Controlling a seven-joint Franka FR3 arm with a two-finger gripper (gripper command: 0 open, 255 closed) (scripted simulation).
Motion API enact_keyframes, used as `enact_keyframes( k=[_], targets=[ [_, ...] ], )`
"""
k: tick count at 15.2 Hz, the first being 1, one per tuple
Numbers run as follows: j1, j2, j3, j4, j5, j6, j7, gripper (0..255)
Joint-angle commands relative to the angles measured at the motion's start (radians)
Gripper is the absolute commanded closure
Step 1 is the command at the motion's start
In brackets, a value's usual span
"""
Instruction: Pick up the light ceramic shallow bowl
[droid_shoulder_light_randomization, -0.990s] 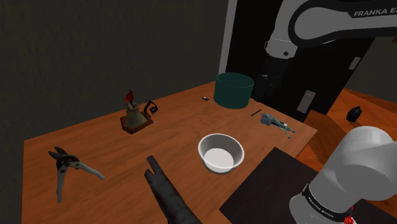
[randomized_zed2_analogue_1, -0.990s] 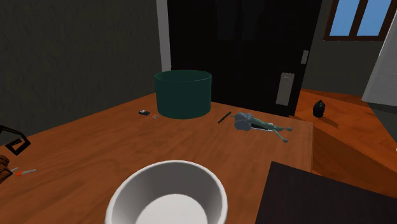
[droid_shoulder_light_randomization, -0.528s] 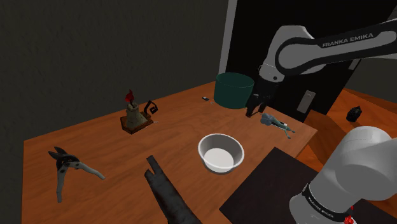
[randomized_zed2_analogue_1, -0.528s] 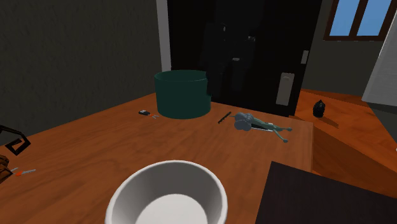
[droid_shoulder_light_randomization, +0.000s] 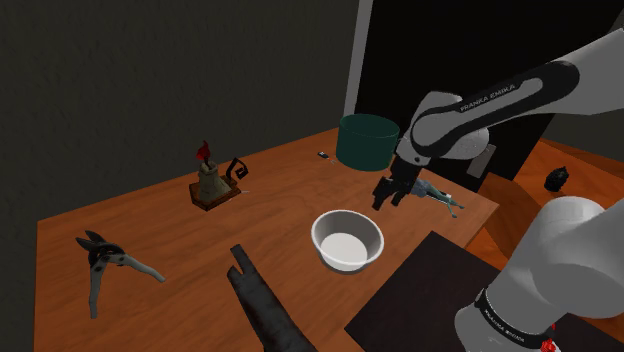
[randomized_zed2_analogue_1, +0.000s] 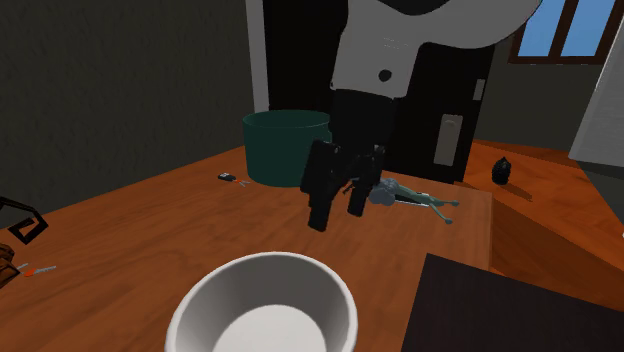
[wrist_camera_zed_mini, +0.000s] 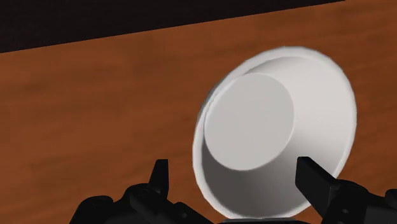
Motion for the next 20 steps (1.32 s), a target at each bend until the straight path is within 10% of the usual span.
enact_keyframes(
  k=[1,5,14,15,20],
  targets=[
    [0.062,0.098,-0.056,-0.003,0.095,0.101,-0.076,0],
    [0.246,0.290,-0.189,0.021,0.420,0.233,-0.328,0],
    [0.323,0.462,-0.209,0.065,0.735,0.272,-0.589,0],
    [0.323,0.460,-0.209,0.064,0.733,0.272,-0.587,255],
    [0.323,0.461,-0.209,0.064,0.735,0.273,-0.590,255]
  ],
)
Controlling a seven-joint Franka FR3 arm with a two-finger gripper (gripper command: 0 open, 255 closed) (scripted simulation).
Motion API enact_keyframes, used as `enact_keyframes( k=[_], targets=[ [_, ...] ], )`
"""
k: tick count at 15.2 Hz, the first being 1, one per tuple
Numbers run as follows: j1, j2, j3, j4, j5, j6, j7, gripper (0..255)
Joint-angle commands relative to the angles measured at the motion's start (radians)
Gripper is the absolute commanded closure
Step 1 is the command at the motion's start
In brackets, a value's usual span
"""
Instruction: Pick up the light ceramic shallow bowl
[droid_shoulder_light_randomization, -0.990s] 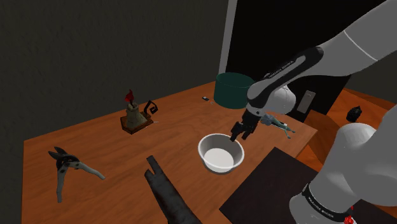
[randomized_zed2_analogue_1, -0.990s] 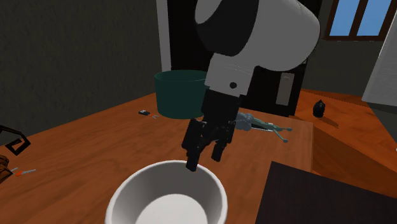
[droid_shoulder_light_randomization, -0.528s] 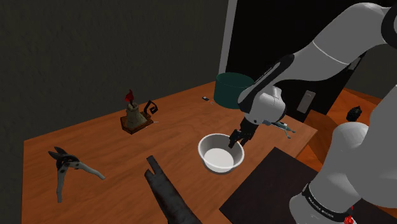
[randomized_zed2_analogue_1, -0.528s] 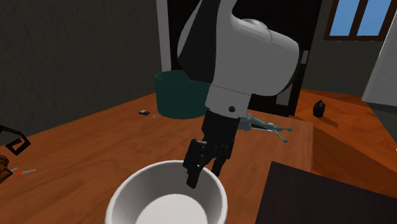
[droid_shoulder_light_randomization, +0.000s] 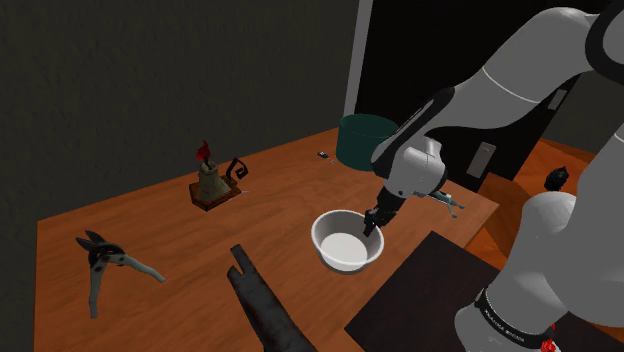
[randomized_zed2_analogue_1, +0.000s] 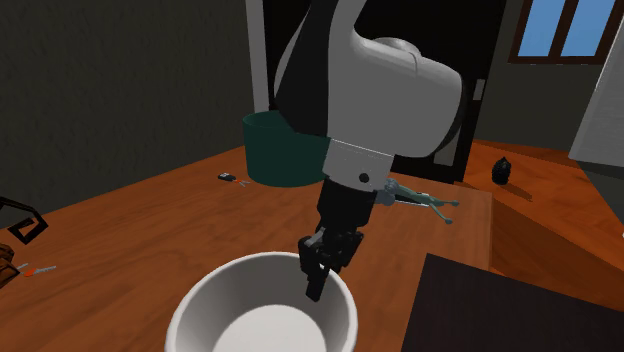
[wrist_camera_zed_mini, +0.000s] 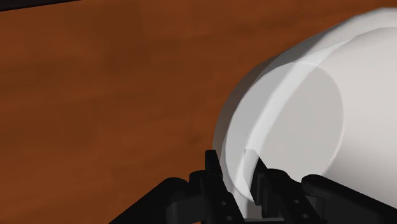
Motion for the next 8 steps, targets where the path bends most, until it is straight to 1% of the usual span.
enact_keyframes(
  k=[1,4,8],
  targets=[
    [0.000,0.001,0.001,0.000,0.000,0.000,-0.001,255],
    [0.001,0.001,0.000,0.001,0.000,0.000,0.000,255],
    [-0.024,-0.093,-0.006,-0.027,-0.177,-0.011,0.146,255]
  ],
)
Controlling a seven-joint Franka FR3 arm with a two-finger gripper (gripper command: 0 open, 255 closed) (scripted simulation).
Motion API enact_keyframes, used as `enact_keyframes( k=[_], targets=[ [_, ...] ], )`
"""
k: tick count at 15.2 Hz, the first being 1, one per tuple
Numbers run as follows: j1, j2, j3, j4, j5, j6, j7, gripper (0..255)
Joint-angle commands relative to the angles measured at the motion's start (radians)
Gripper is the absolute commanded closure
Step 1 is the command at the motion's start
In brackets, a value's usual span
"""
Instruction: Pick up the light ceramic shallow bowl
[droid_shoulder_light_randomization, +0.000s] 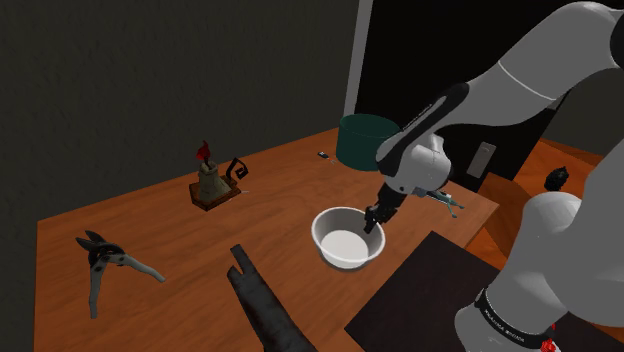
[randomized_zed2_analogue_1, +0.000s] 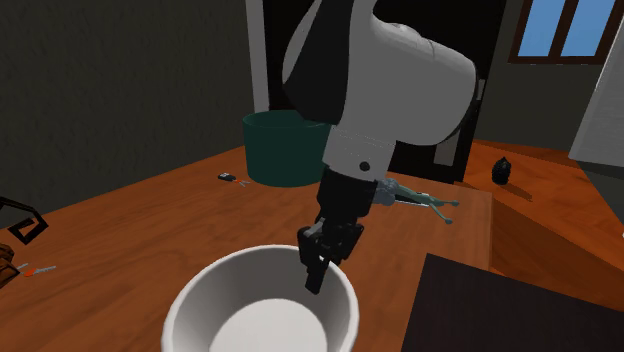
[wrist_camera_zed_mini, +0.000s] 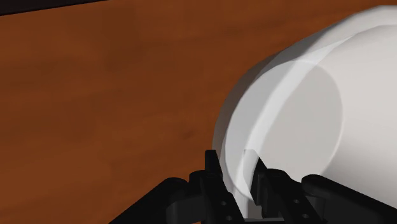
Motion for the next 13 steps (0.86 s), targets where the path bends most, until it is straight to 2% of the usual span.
enact_keyframes(
  k=[1,4,8,11,13],
  targets=[
    [-0.020,-0.047,0.002,-0.012,-0.091,-0.010,0.073,255],
    [-0.060,-0.111,0.020,-0.024,-0.205,-0.036,0.168,255],
    [-0.118,-0.188,0.055,-0.029,-0.323,-0.086,0.269,255],
    [-0.157,-0.239,0.081,-0.027,-0.388,-0.129,0.328,255],
    [-0.159,-0.242,0.083,-0.027,-0.390,-0.132,0.331,255]
  ],
)
